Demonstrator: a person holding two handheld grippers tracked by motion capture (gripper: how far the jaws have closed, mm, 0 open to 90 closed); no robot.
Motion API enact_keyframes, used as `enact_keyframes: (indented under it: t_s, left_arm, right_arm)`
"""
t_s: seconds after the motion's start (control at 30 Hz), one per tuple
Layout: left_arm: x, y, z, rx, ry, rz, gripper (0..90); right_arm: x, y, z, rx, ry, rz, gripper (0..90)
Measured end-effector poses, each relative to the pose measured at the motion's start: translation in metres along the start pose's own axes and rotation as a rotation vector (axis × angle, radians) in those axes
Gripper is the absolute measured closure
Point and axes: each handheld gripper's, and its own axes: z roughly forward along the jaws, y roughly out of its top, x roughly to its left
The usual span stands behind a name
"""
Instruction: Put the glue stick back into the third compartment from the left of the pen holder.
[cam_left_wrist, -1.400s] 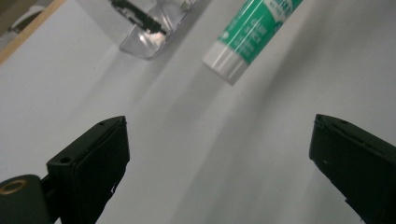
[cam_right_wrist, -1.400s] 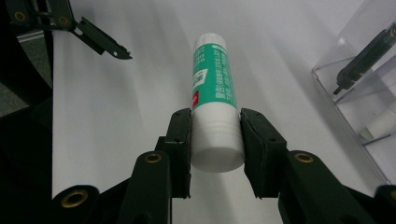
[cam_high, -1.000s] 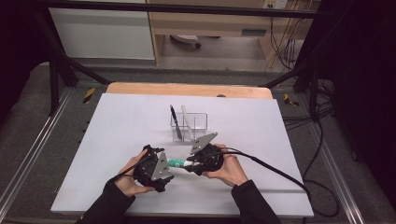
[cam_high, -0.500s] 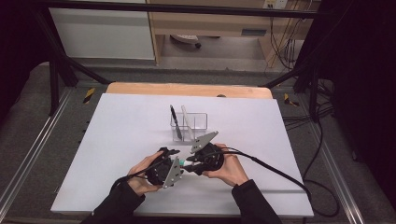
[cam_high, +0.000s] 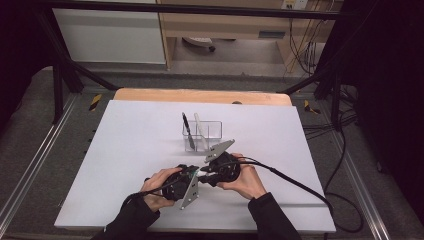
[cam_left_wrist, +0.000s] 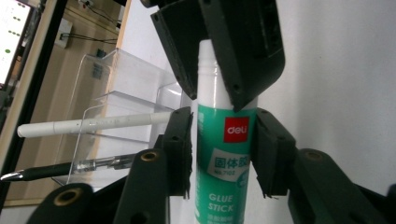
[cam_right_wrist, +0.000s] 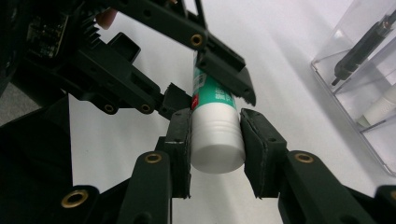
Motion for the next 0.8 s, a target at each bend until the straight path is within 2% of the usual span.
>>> enact_keyframes:
  t_s: [0.23,0.4,0.5,0.57,0.7,0.8]
  left_arm:
    - [-0.001,0.0,-0.001,0.012,0.012,0.032,64.8]
    - [0.0,0.0,-0.001,0.012,0.008,0.033,64.9]
    - [0.002,-0.001,-0.003,0.009,0.005,0.014,65.0]
    - [0.002,-0.002,-0.003,0.027,0.007,0.012,64.9]
    - [0.002,-0.012,-0.001,0.057,-0.004,-0.027,64.9]
    - [0.003,-0.019,0.0,0.069,-0.009,-0.067,65.0]
  right_arm:
    - [0.0,0.001,0.0,-0.006,-0.007,0.012,65.5]
    - [-0.001,0.001,0.0,-0.011,0.002,0.035,65.2]
    - [-0.001,0.0,-0.001,-0.03,0.005,0.041,64.9]
    - [-0.002,-0.002,-0.003,-0.056,0.009,0.059,63.0]
    - [-0.007,-0.011,-0.015,-0.086,-0.018,0.089,54.7]
    - [-0.011,-0.019,-0.025,-0.112,-0.049,0.11,45.1]
